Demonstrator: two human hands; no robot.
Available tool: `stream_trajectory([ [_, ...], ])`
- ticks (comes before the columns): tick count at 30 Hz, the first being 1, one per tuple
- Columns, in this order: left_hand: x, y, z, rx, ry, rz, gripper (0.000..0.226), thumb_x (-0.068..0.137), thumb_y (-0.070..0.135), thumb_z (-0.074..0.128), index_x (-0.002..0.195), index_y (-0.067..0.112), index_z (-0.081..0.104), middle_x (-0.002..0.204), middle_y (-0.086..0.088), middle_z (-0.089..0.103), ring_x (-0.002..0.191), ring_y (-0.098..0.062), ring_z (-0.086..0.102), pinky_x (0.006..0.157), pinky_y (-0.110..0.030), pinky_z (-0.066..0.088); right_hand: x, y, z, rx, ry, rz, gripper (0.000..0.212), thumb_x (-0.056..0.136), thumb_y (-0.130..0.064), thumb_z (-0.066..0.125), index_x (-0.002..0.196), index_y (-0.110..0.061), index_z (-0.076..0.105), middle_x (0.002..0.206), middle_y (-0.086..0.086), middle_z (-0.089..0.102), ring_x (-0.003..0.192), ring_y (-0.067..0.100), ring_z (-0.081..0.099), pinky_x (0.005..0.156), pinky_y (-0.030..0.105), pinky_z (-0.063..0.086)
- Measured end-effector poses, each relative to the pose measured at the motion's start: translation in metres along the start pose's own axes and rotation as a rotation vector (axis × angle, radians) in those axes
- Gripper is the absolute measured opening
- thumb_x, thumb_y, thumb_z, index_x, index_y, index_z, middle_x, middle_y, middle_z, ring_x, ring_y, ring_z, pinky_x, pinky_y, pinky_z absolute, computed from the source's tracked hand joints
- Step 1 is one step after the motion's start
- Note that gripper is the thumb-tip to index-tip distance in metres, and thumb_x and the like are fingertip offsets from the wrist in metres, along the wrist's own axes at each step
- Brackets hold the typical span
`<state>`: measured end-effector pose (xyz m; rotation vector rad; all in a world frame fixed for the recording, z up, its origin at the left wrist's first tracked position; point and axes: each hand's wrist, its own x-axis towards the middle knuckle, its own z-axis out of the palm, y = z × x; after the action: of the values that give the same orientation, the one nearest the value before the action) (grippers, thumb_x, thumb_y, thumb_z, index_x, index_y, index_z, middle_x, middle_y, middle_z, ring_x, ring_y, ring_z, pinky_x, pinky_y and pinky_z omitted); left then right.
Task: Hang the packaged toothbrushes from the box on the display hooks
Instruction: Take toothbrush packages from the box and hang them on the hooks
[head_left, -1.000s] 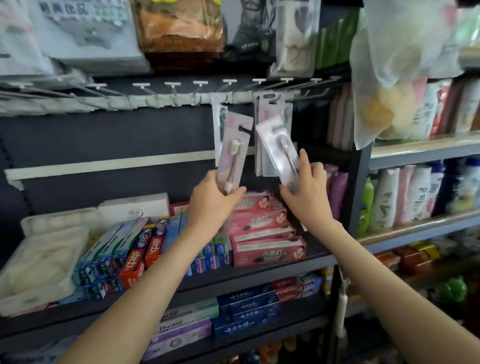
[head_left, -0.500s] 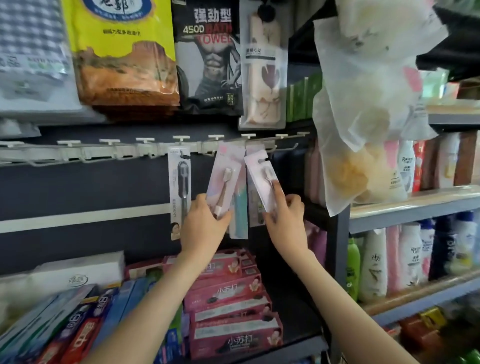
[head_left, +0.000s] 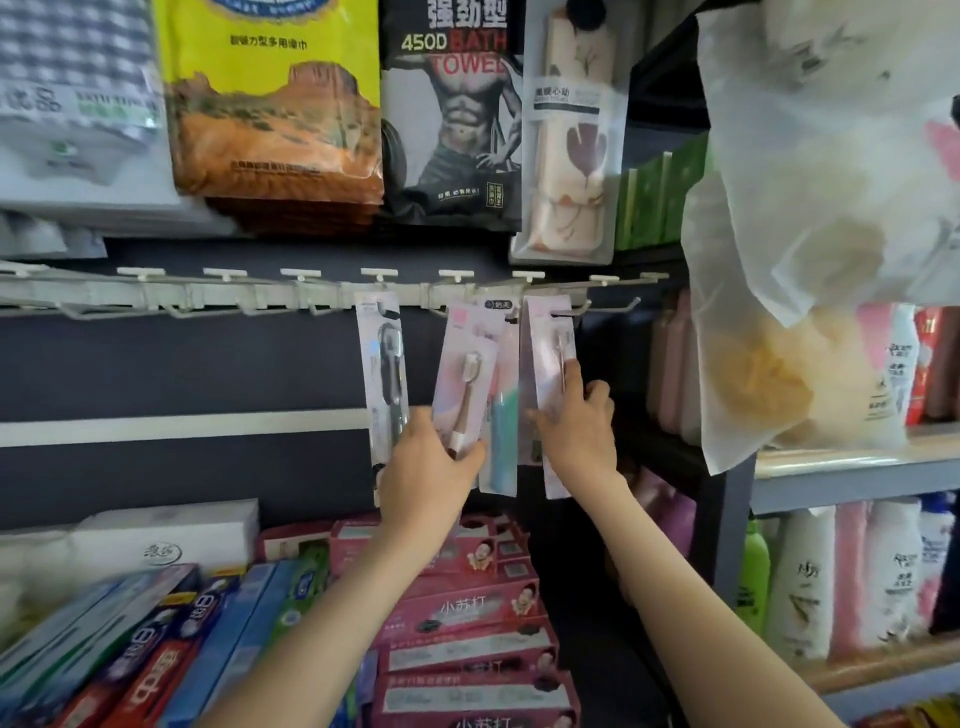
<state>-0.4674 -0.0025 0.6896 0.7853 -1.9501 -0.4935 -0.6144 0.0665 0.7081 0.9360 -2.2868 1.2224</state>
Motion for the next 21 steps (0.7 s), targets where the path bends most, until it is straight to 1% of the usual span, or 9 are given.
stream_trajectory([
  [3,-0.002,0.001,0.001,0.08,0.017,0.064,0.055,0.087,0.048,0.064,0.122,0.011,0.046,0.09,0.004,0.055,0.081,-0.021,0.06,0.059,-0.03,0.042,-0.019,-0.009,-0.003,0.193,0.071,-0.071,0.059,0.096,-0.035,0.05,0.148,-0.017,0.027,0.139,0.011,0.035,0.126,0.025,0.036,0.102,0.035,0.038],
  [6,-0.007,0.005,0.005,0.116,0.021,0.134,0.056,0.089,0.046,0.062,0.127,0.009,0.045,0.111,-0.003,0.059,0.098,-0.022,0.06,0.065,-0.024,0.035,-0.05,-0.026,-0.012,0.637,-0.02,-0.131,0.03,0.1,-0.03,0.046,0.128,-0.02,0.048,0.108,0.0,0.057,0.09,0.007,0.056,0.078,0.022,0.046],
  [8,-0.012,0.01,0.009,0.11,0.03,0.197,0.052,0.091,0.042,0.057,0.127,0.007,0.047,0.116,-0.006,0.059,0.104,-0.024,0.059,0.066,-0.025,0.036,-0.063,-0.035,-0.013,0.785,-0.149,-0.118,0.014,0.099,-0.026,0.049,0.111,-0.019,0.048,0.093,0.002,0.06,0.077,0.009,0.057,0.068,0.025,0.048],
  [10,-0.015,0.013,0.012,0.127,0.029,0.258,0.049,0.093,0.034,0.055,0.13,0.005,0.044,0.122,-0.008,0.056,0.112,-0.025,0.056,0.072,-0.029,0.042,-0.065,-0.038,-0.011,0.79,-0.191,-0.088,0.021,0.096,-0.017,0.053,0.111,-0.023,0.039,0.094,0.002,0.06,0.083,0.016,0.063,0.073,0.035,0.052],
  [11,-0.016,0.013,0.014,0.131,0.011,0.289,0.051,0.092,0.031,0.056,0.134,0.005,0.041,0.125,-0.009,0.054,0.116,-0.025,0.054,0.077,-0.03,0.044,-0.064,-0.038,-0.01,0.794,-0.186,-0.08,0.031,0.095,-0.011,0.053,0.118,-0.023,0.037,0.095,-0.001,0.06,0.085,0.013,0.064,0.074,0.034,0.053],
  [13,-0.019,0.009,0.016,0.124,-0.068,0.326,0.068,0.09,0.031,0.061,0.145,0.005,0.029,0.137,-0.01,0.048,0.125,-0.024,0.048,0.087,-0.032,0.047,-0.059,-0.033,-0.012,0.813,-0.154,-0.057,0.04,0.095,-0.004,0.05,0.13,-0.017,0.035,0.098,-0.011,0.057,0.082,-0.006,0.061,0.07,0.017,0.051],
  [15,-0.025,0.004,0.02,0.064,-0.125,0.329,0.08,0.089,0.032,0.065,0.15,0.007,0.02,0.142,-0.008,0.044,0.129,-0.023,0.046,0.091,-0.032,0.048,-0.054,-0.028,-0.017,0.807,-0.127,-0.049,0.038,0.096,-0.002,0.048,0.131,-0.009,0.035,0.096,-0.01,0.056,0.075,-0.014,0.058,0.065,0.01,0.047],
  [18,-0.033,-0.001,0.026,-0.028,-0.091,0.33,0.076,0.088,0.027,0.067,0.149,0.008,0.026,0.139,-0.007,0.049,0.126,-0.02,0.05,0.09,-0.026,0.047,-0.054,-0.028,-0.021,0.781,-0.031,-0.088,0.051,0.094,0.001,0.052,0.136,-0.013,0.027,0.1,-0.007,0.055,0.078,-0.01,0.059,0.066,0.011,0.049],
  [21,-0.035,0.002,0.028,-0.048,-0.037,0.362,0.071,0.087,0.02,0.07,0.145,0.001,0.033,0.139,-0.014,0.051,0.126,-0.026,0.051,0.09,-0.033,0.05,-0.062,-0.037,-0.018,0.78,0.128,-0.078,0.065,0.086,0.0,0.063,0.134,-0.019,0.024,0.106,-0.008,0.05,0.084,-0.006,0.058,0.072,0.013,0.049],
])
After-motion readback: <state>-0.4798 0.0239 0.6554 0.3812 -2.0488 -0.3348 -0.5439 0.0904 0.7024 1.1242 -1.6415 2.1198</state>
